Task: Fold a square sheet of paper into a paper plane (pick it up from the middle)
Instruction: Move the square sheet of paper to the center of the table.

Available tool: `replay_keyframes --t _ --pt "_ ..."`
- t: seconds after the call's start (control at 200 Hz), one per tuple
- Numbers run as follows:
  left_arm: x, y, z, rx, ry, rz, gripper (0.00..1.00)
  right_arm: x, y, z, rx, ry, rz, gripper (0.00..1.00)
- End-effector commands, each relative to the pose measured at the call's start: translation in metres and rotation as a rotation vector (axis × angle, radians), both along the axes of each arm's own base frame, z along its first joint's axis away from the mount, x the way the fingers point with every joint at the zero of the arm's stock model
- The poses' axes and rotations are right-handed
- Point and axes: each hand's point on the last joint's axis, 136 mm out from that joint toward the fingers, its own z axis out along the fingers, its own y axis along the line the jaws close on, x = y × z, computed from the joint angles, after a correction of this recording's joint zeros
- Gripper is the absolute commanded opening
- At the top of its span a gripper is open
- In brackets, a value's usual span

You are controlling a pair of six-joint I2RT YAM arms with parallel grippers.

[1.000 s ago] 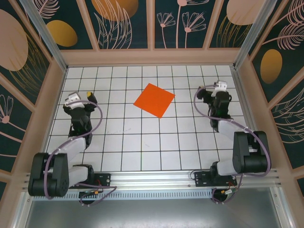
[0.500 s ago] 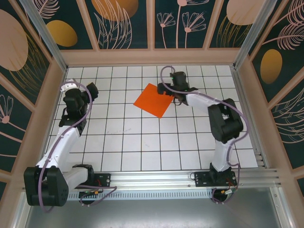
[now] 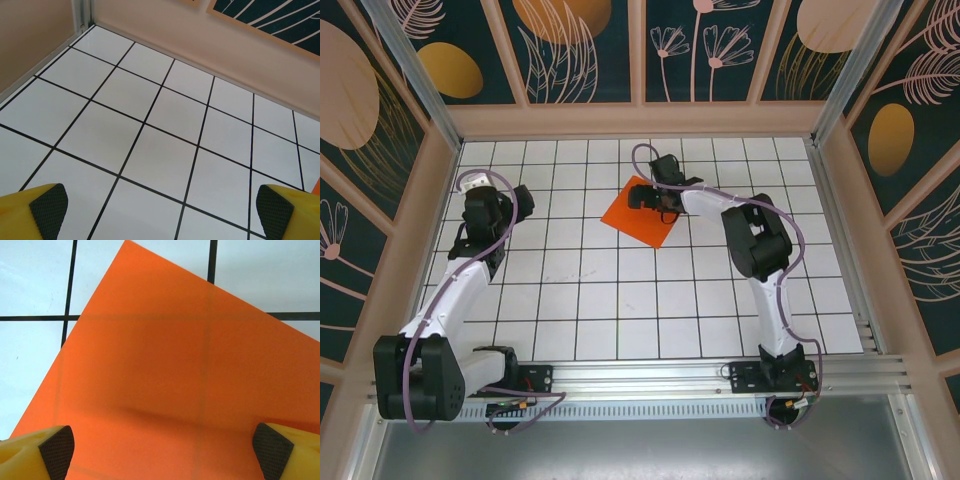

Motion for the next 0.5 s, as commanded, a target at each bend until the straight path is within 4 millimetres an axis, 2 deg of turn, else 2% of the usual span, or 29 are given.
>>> replay_keyframes --t 0.0,0.1,0.205,0.305,0.345,0.43,0.49 --pt "0.006 0.000 0.006 -0.001 -0.005 -0.007 0.99 -0.044 -0.040 -0.044 -0.130 0.176 -0.074 0.96" --pt "0.007 -0.001 0.002 -0.008 0.007 -0.009 0.99 -0.085 -0.076 -0.060 -0.187 0.261 -0.128 0.96" --pt "0.009 -0.003 -0.003 -0.019 0.020 -0.013 0.99 -0.143 -0.123 -0.070 -0.261 0.346 -0.211 0.95" --pt "0.011 -0.005 -0.007 -0.033 0.033 -0.021 0.98 -0.198 -0.150 -0.071 -0.282 0.431 -0.280 0.95" --pt "0.012 -0.006 -0.008 -0.036 0.039 -0.024 0.98 -0.217 -0.155 -0.069 -0.267 0.464 -0.298 0.95" --pt "0.012 -0.008 -0.010 -0.048 0.049 -0.032 0.98 -0.232 -0.160 -0.052 -0.235 0.471 -0.329 0.95" --pt "0.013 -0.011 -0.012 -0.059 0.052 -0.043 0.98 -0.224 -0.157 -0.028 -0.209 0.425 -0.313 0.96"
